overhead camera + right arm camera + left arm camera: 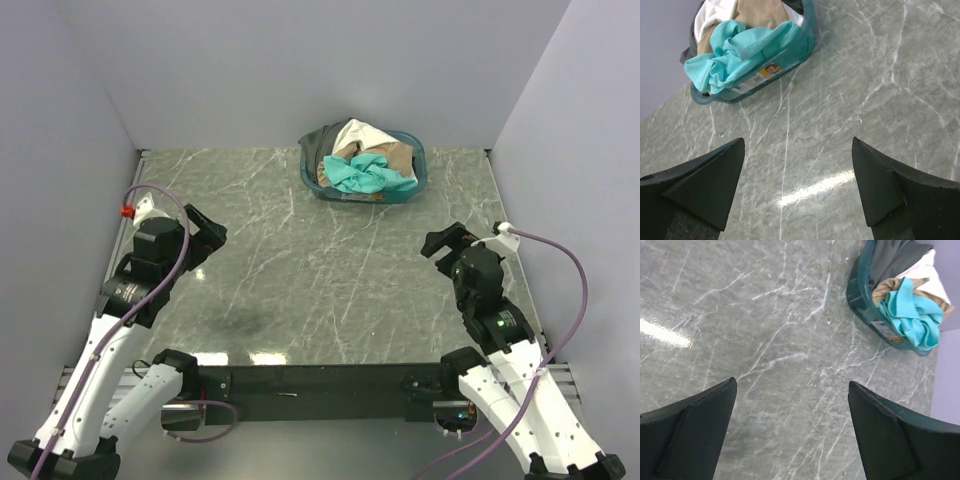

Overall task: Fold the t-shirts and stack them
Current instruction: Grab the tshirt from the pile

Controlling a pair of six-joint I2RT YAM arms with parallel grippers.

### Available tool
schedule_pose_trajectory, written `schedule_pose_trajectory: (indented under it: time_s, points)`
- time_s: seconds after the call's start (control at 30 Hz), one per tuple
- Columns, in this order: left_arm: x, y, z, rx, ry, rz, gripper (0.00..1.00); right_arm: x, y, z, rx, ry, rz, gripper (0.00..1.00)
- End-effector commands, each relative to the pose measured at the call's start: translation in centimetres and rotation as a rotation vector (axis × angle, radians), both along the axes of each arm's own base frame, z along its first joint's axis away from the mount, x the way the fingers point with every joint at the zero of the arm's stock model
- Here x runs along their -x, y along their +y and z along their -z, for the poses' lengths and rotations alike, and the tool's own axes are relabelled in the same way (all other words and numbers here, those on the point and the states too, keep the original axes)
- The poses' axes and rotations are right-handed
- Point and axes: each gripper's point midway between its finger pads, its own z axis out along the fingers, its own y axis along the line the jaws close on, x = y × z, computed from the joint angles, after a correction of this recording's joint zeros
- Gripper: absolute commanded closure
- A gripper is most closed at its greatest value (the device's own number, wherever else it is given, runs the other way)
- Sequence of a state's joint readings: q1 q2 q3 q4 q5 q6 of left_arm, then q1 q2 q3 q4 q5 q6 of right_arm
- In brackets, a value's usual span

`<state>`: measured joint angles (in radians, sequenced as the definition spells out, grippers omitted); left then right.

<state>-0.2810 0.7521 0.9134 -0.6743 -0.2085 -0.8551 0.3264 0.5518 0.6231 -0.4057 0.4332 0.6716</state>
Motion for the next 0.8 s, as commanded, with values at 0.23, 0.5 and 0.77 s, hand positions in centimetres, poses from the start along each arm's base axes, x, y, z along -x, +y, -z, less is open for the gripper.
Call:
schedule_pose_trajectory:
  time_s: [0.23, 0.5, 0.77]
  points:
    - [0.5, 0.4, -1.4, 0.004, -0.053, -0.011, 0.01, -3.1, 5.2, -7.6, 0.103, -0.165, -0.321, 0.06]
    - [1.1, 1.4, -2.7, -0.052, -0.055, -0.021, 0.00, -12.4, 7.6, -6.3, 0.216, 0.135, -0.354, 0.13]
    - [1.7, 1.9, -2.3, -0.073, -0.053, -0.030, 0.00, -21.5, 10.0, -2.7, 0.256, 0.349, -0.352, 0.21]
